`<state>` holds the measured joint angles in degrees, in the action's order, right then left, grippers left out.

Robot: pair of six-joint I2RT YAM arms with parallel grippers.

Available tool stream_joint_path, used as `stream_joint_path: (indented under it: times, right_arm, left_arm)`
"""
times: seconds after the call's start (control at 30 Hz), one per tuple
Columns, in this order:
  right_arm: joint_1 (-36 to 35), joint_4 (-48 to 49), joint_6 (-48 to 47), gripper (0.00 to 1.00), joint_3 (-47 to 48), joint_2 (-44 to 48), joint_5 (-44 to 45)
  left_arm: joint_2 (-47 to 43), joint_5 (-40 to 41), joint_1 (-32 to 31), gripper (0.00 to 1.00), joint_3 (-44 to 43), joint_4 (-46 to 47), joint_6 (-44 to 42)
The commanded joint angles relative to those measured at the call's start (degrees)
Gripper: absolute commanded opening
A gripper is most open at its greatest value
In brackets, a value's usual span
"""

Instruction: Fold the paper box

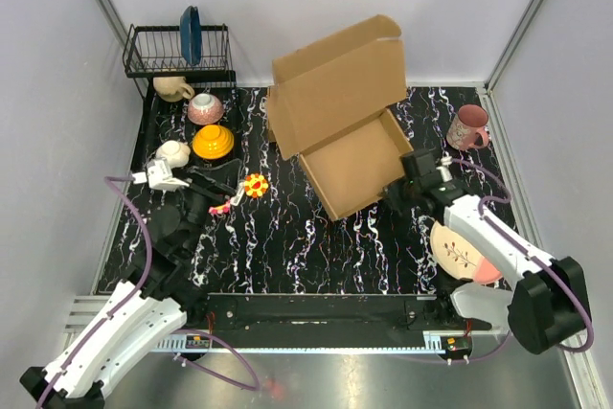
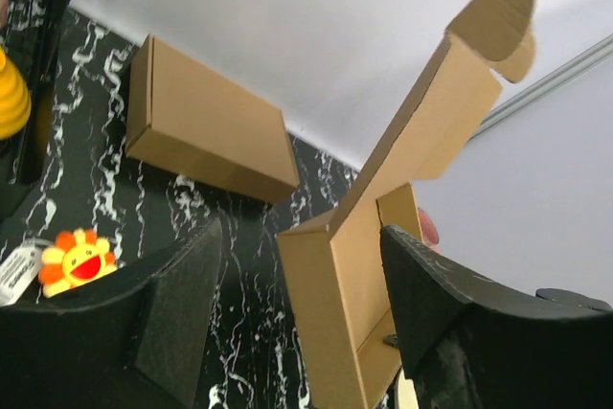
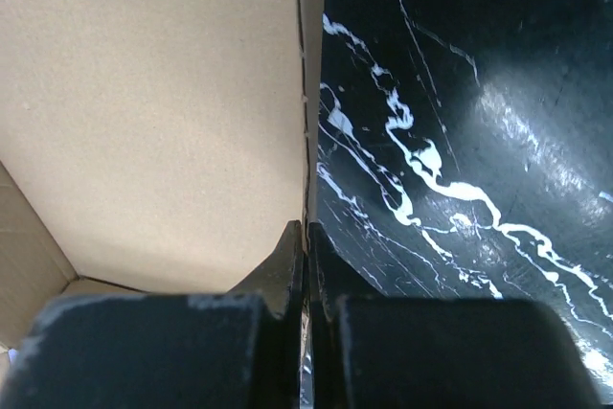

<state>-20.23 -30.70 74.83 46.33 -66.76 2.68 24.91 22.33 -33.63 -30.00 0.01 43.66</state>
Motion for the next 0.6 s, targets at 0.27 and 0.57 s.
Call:
stream_joint_path:
  times: [0.27, 0.57]
  right_arm:
    - [-16.9, 6.3, 30.0, 0.0, 4.9, -22.2, 13.8]
    - [-17.2, 5.1, 25.4, 0.53, 4.9, -21.0, 16.3]
  left_arm:
    - [1.9, 3.6, -1.8, 0.71, 4.8, 0.1, 4.2]
    - [3.0, 4.7, -1.9, 0.74, 3.9, -1.2, 2.2]
